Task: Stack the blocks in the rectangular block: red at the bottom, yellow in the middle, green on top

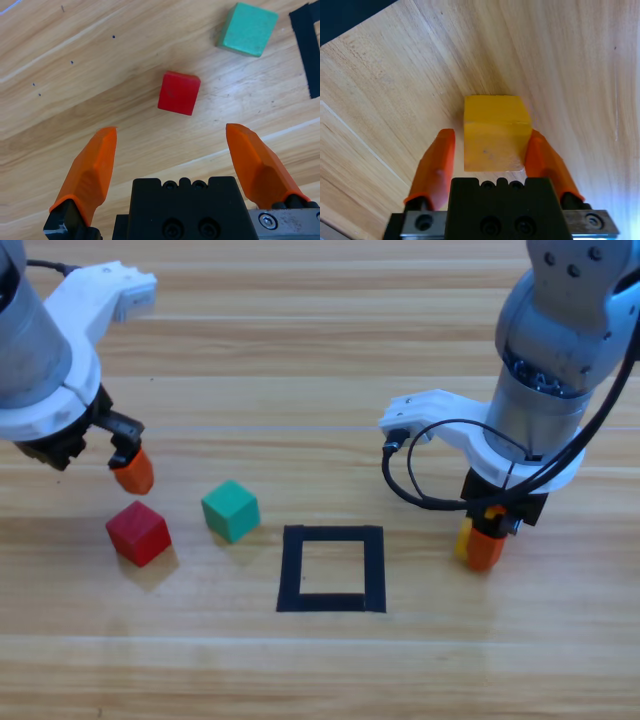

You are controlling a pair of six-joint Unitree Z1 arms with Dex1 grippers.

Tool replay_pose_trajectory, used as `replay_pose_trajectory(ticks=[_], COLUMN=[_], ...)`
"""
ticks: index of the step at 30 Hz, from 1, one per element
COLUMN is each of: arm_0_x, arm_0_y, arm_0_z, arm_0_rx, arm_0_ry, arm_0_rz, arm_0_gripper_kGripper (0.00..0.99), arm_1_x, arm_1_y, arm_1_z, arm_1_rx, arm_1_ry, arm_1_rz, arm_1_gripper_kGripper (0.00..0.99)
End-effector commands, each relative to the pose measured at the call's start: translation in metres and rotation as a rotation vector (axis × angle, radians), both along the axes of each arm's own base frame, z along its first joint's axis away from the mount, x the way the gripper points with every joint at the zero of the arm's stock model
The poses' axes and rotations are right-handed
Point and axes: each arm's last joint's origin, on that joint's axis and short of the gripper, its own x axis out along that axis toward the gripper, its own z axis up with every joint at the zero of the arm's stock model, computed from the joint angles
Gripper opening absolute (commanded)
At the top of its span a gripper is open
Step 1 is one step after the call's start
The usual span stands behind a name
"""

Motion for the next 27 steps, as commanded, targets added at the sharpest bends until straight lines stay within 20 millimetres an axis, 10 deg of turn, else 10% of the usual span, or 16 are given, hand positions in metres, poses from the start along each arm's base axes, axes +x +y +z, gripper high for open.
replay_pose_trajectory(ticks=[1,13,27], arm_0_x=[0.017,0.035,0.050], arm_0_y=[0.009,-0.004,-0.013], arm_0_z=[-0.029,-0.068,-0.089], arm_0_rx=[0.072,0.100,0.102], arm_0_ry=[0.106,0.205,0.225], arm_0_rz=[-0.002,-0.011,-0.014], arm_0_gripper_kGripper=[0.933,0.933,0.933], arm_1_x=[0.009,-0.018,-0.029], arm_1_y=[-0.005,-0.035,-0.043], arm_1_z=[-0.031,0.055,0.067], arm_1_rx=[-0.054,0.023,0.046], arm_1_ry=[0.083,0.000,0.008], arm_1_rz=[-0.016,-0.044,-0.058], arm_1_gripper_kGripper=[0.000,0.000,0.000])
